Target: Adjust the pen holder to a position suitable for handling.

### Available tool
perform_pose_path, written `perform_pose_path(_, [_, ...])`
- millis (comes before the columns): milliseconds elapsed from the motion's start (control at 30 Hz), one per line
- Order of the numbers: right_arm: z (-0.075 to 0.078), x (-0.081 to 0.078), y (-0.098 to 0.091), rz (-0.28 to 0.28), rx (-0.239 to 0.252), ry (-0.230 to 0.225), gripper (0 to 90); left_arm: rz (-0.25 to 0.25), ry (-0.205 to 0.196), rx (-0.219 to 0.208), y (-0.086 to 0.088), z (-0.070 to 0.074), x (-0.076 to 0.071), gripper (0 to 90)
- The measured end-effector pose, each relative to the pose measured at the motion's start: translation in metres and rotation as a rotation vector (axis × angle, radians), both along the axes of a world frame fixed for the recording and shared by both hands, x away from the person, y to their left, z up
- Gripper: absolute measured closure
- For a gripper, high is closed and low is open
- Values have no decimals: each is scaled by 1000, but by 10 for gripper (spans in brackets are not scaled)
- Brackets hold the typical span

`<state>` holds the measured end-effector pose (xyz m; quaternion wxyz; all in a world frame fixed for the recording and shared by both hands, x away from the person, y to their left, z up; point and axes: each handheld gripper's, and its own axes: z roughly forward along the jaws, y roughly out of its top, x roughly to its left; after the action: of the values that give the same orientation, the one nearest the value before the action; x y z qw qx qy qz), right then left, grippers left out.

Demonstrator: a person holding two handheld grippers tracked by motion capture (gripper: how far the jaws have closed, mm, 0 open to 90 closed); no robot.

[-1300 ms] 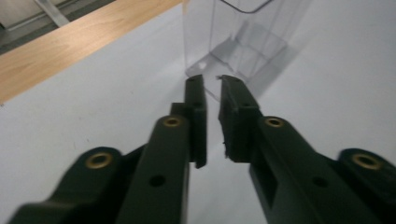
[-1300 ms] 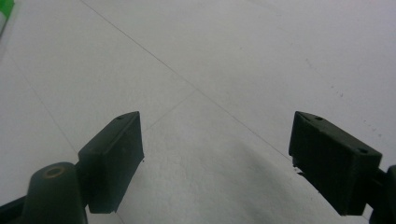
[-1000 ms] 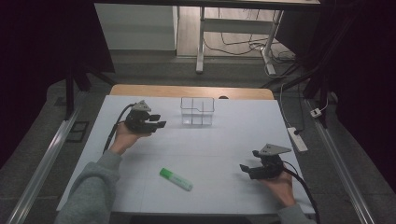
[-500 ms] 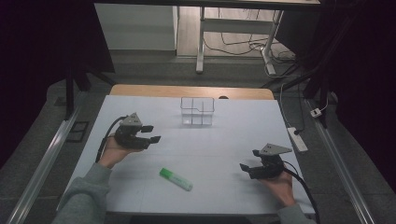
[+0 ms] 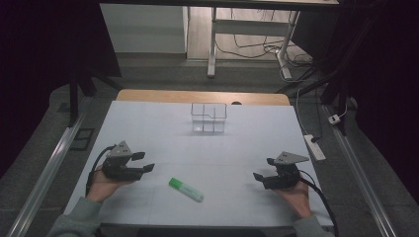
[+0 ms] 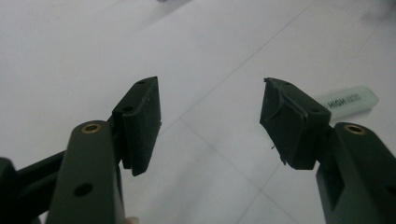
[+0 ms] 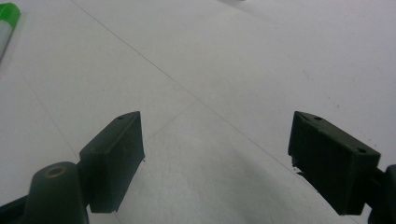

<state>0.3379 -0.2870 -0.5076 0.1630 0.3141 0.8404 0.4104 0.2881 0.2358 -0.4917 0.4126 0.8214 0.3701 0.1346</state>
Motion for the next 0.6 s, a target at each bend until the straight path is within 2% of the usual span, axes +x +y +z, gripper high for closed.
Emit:
perform_pose_path(200, [5,0,6,20,21,-17,192,16,-10,1,2,-6,-6,379])
perform_pose_path(600, [16,-8,22,57,-7,-46,207,15,15,32,-1,-18,-1,356])
